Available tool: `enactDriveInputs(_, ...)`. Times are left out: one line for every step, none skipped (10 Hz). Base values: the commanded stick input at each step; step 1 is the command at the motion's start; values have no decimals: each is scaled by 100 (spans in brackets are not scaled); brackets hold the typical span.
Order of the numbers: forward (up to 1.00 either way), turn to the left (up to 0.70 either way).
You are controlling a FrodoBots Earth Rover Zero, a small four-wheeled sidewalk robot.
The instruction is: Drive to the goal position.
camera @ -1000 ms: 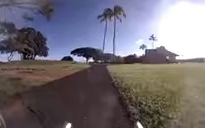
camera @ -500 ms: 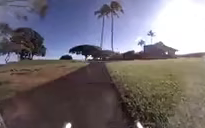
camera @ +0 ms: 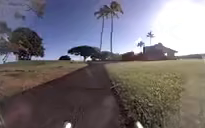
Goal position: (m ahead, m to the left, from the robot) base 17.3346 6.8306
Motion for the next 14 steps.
enactDriveInputs(70,0)
enactDriveInputs(70,0)
enactDriveInputs(70,0)
enactDriveInputs(70,0)
enactDriveInputs(70,0)
enactDriveInputs(70,0)
enactDriveInputs(70,0)
enactDriveInputs(70,0)
enactDriveInputs(70,0)
enactDriveInputs(70,0)
enactDriveInputs(70,0)
enactDriveInputs(70,0)
enactDriveInputs(70,0)
enactDriveInputs(70,0)
